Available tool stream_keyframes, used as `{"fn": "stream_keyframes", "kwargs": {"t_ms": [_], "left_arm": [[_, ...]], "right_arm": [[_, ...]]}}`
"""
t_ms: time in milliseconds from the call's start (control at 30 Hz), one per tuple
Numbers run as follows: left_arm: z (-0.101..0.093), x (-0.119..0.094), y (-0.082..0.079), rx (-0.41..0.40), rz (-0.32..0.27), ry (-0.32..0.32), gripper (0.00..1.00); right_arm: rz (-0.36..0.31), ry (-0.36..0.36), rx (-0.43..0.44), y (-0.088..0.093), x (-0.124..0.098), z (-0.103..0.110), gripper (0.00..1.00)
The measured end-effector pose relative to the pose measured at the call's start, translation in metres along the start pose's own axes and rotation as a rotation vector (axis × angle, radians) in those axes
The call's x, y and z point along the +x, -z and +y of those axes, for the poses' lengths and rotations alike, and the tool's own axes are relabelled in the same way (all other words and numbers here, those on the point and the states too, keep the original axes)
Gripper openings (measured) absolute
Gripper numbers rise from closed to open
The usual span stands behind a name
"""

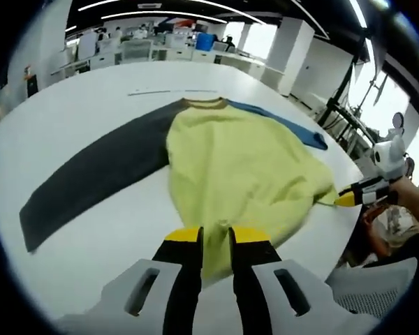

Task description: Fold the garment on the visible template until the final outline fits inside the template.

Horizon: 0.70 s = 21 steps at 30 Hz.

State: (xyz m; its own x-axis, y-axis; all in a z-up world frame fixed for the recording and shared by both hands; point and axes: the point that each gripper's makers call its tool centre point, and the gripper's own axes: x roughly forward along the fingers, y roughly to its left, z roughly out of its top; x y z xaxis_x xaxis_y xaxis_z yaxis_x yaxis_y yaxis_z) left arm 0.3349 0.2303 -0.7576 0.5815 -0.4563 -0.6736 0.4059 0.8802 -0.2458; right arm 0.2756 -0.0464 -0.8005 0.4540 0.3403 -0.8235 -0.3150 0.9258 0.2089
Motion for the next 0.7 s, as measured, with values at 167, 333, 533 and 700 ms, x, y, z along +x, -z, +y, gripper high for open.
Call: {"fn": "stream_keyframes", "kwargs": {"t_ms": [167,333,533,700], "left_arm": [[0.0,-0.001,0.0,-0.003,-0.006,0.003,0.02],[-0.008,-0.013,-0.007,0.004,-0.03,0.036,0.01],[-0.016,-0.03,-0.013,0.041,-0.054,0.076,0.01],[-0.017,-0.041,-0.008,0.075,-0.05,0.1,0.01]], "right_arm": [[0.005,-0.001,-0.008,0.001,0.0,-0.001,0.04],[-0.007,-0.012,-0.017,-0.002,-0.007,0.001,0.0],[0.004,-0.05,-0.039,-0.005,-0.02,0.001,0.0],[0.023,-0.069,-0.034,-0.005,-0.032,-0.004,0.0]]}}
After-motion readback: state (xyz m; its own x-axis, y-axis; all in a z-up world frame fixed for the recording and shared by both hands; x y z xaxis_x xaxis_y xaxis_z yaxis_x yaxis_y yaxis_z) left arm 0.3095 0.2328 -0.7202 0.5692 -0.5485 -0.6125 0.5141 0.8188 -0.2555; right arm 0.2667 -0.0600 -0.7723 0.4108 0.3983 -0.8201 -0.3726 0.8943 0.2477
